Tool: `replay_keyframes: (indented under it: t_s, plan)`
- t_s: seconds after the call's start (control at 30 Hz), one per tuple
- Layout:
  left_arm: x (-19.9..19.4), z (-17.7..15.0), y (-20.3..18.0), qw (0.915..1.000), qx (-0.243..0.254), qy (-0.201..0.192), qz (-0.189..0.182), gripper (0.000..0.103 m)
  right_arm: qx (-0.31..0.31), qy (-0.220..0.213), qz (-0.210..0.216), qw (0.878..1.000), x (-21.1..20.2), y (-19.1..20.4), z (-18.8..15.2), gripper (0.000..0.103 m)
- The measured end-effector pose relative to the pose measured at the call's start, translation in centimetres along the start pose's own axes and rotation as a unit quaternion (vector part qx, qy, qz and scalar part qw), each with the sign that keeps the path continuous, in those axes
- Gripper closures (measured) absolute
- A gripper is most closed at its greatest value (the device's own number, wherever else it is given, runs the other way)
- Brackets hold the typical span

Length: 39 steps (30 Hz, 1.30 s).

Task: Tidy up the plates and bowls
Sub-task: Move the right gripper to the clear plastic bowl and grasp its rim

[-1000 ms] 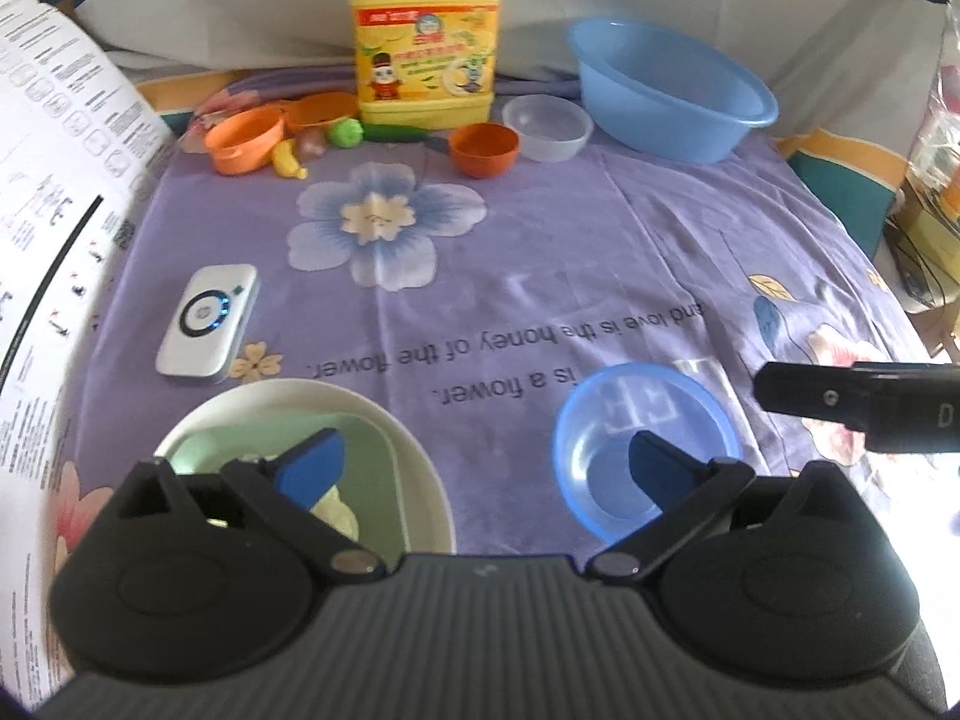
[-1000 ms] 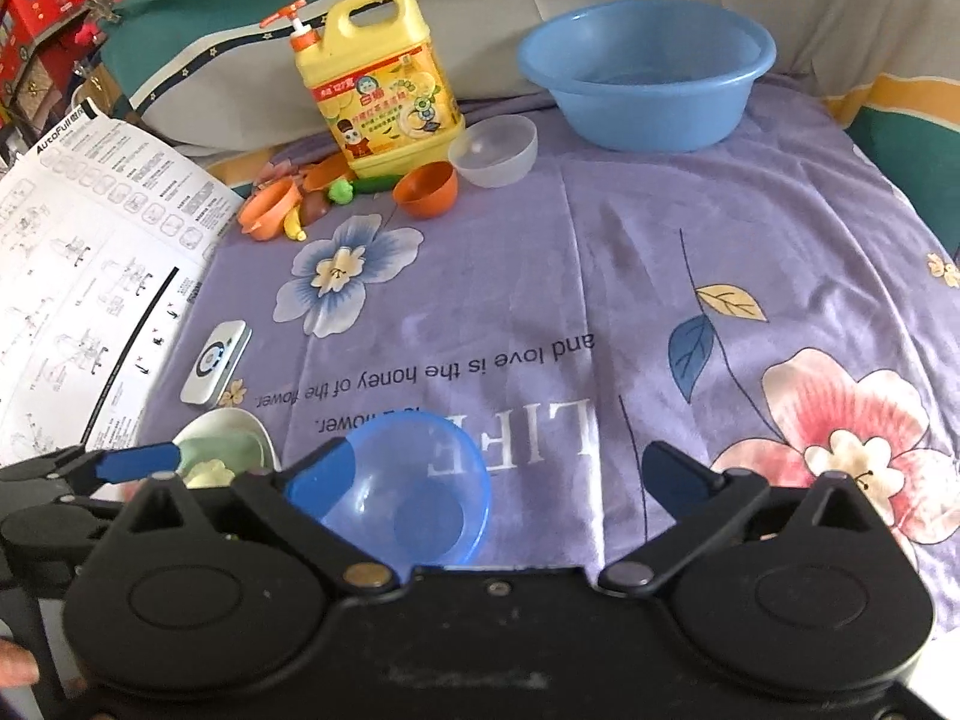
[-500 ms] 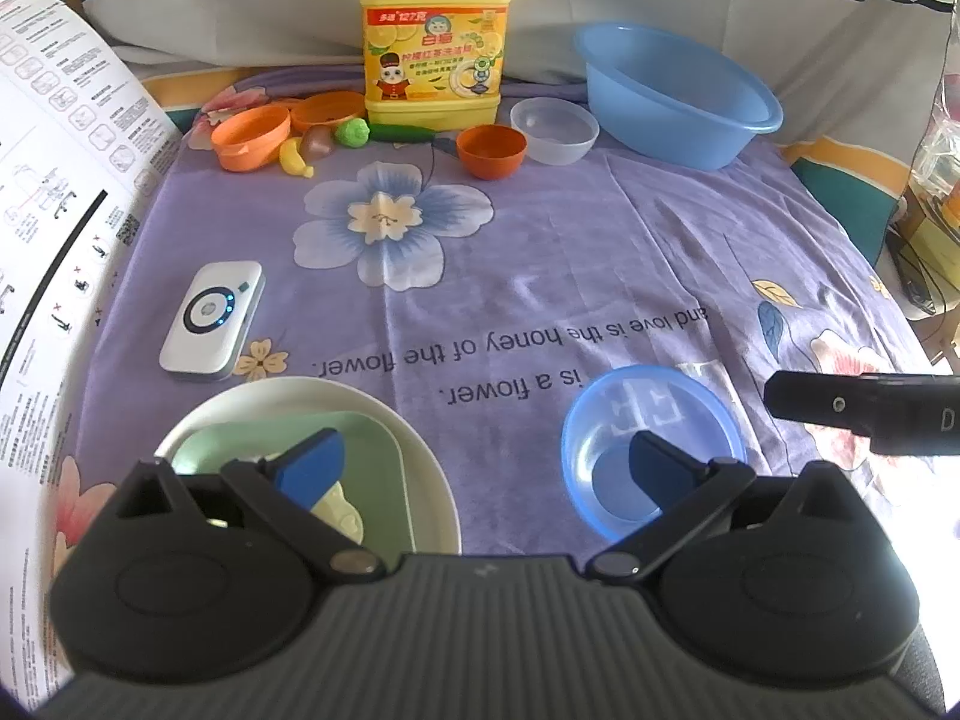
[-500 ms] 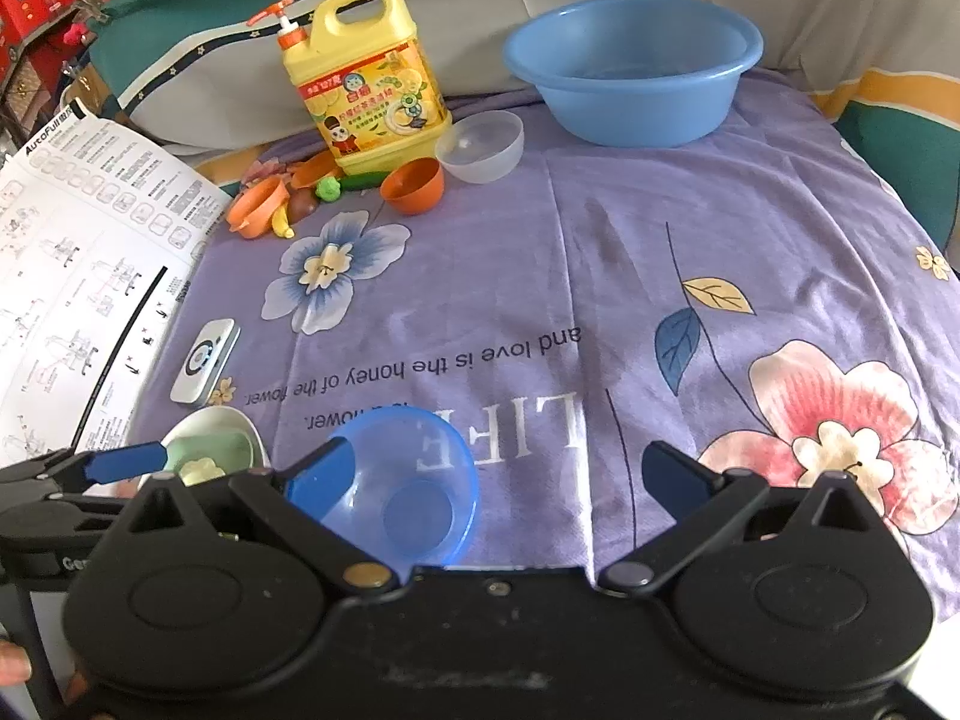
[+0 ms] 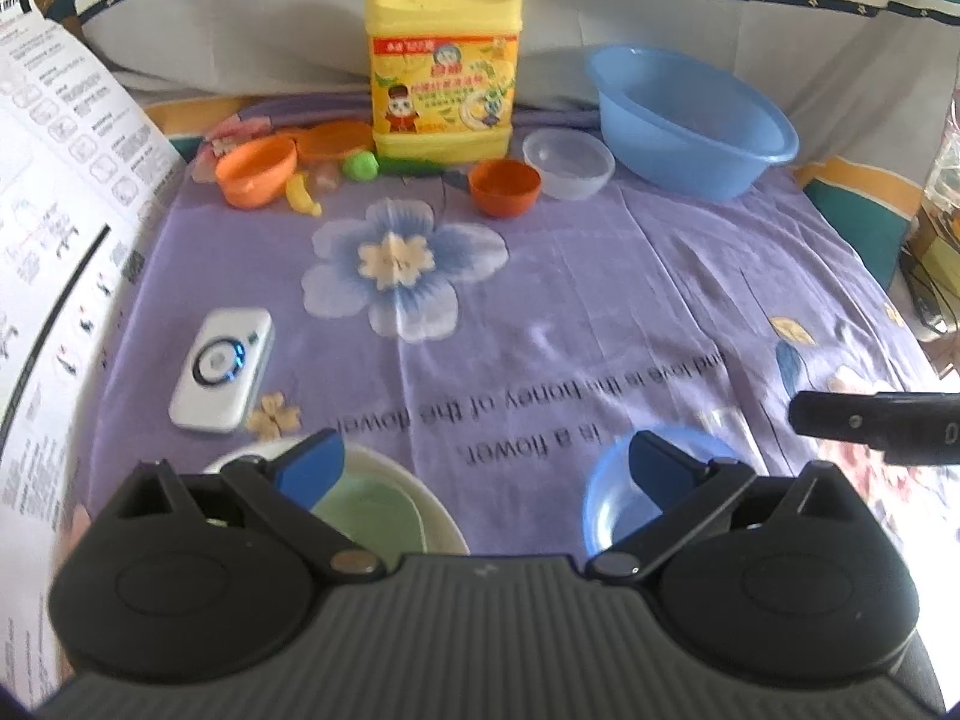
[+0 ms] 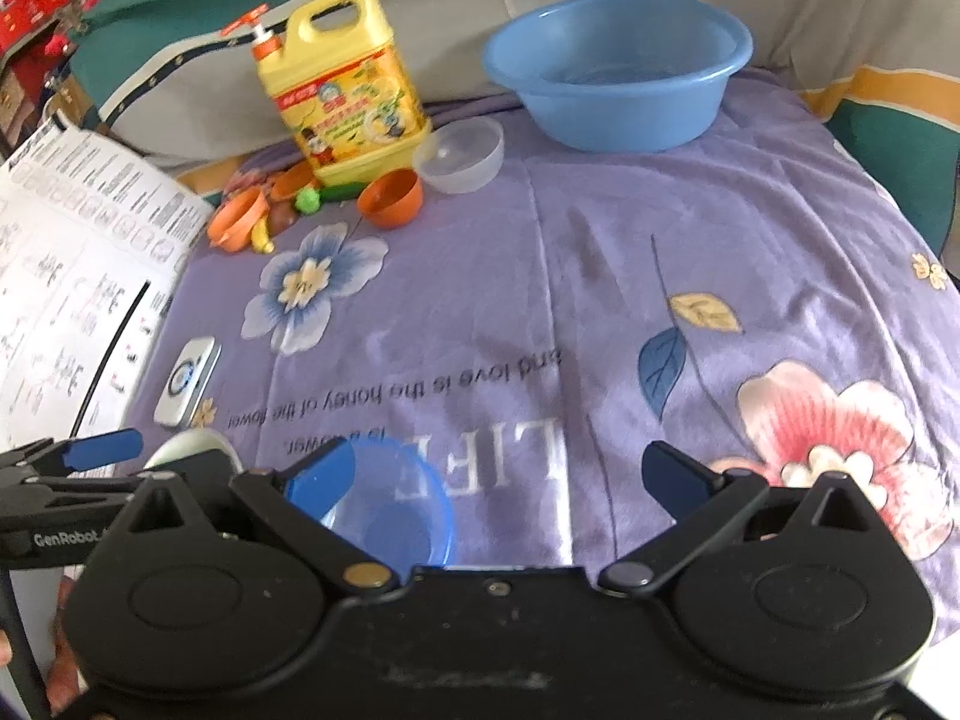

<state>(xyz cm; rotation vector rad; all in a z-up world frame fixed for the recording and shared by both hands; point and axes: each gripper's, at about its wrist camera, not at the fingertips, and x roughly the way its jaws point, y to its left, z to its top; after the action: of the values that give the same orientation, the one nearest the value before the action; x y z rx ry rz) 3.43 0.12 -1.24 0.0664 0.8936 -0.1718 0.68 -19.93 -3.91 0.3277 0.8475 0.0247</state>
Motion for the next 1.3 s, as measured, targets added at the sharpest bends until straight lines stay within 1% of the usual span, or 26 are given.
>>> replay_keyframes:
  t_s: [0.13, 0.3, 0.47, 0.57, 0.7, 0.87, 0.93, 0.97, 1.0, 1.07, 1.13, 1.17, 1.2, 1.23, 1.3]
  plan:
    - [0.4, 2.2, 0.4, 0.9999, -0.001, -0.015, 0.004, 0.0, 0.014, -0.012, -0.002, 1.0, 0.4, -0.8, 2.1, 0.0]
    - [1.4, 5.8, 0.2, 0.9993, 0.011, -0.033, 0.012, 0.0, 0.033, -0.022, -0.001, 0.999, 1.4, -1.7, 5.0, 0.0]
    - [3.5, 9.7, -0.6, 0.9985, 0.023, -0.047, 0.015, 0.0, 0.063, -0.034, 0.002, 0.997, 3.0, -2.6, 8.4, 0.0]
    - [5.2, 12.0, -1.1, 0.998, 0.031, -0.053, 0.013, 0.0, 0.083, -0.04, 0.005, 0.996, 4.4, -3.1, 10.5, 0.0]
    - [8.0, 14.6, -1.4, 0.9984, 0.03, -0.047, 0.011, 0.0, 0.104, -0.044, 0.011, 0.993, 6.7, -3.4, 13.1, 0.0]
    - [12.0, 16.7, -1.6, 0.9979, 0.041, -0.049, 0.014, 0.0, 0.127, -0.037, 0.021, 0.991, 10.5, -3.6, 15.5, 0.001]
    - [13.5, 17.6, -1.4, 0.9979, 0.037, -0.052, 0.01, 0.001, 0.137, -0.031, 0.023, 0.99, 12.1, -3.4, 16.2, 0.01]
    - [14.3, 18.1, -1.3, 0.9979, 0.036, -0.054, 0.01, 0.004, 0.142, -0.029, 0.024, 0.989, 12.8, -3.4, 16.4, 0.012]
    - [15.0, 18.4, -1.3, 0.9979, 0.035, -0.055, 0.009, 0.006, 0.146, -0.028, 0.025, 0.989, 13.6, -3.4, 16.7, 0.016]
    - [16.4, 19.3, -1.0, 0.9981, 0.032, -0.053, 0.004, 0.012, 0.154, -0.027, 0.032, 0.987, 14.8, -3.3, 17.0, 0.019]
    - [17.7, 19.9, -0.9, 0.9983, 0.026, -0.053, -0.003, 0.015, 0.162, -0.028, 0.039, 0.986, 16.0, -3.3, 17.4, 0.029]
    - [18.3, 20.2, -0.8, 0.9983, 0.024, -0.052, -0.007, 0.018, 0.166, -0.028, 0.04, 0.985, 16.5, -3.2, 17.6, 0.03]
    - [18.9, 20.5, -0.8, 0.9984, 0.022, -0.05, -0.011, 0.019, 0.171, -0.03, 0.041, 0.984, 17.0, -3.3, 17.7, 0.034]
    - [19.4, 20.7, -0.8, 0.9985, 0.022, -0.048, -0.015, 0.02, 0.176, -0.031, 0.043, 0.983, 17.6, -3.3, 17.9, 0.041]
    - [20.5, 21.1, -1.2, 0.9985, 0.028, -0.044, -0.017, 0.023, 0.186, -0.032, 0.044, 0.981, 18.3, -3.4, 18.0, 0.048]
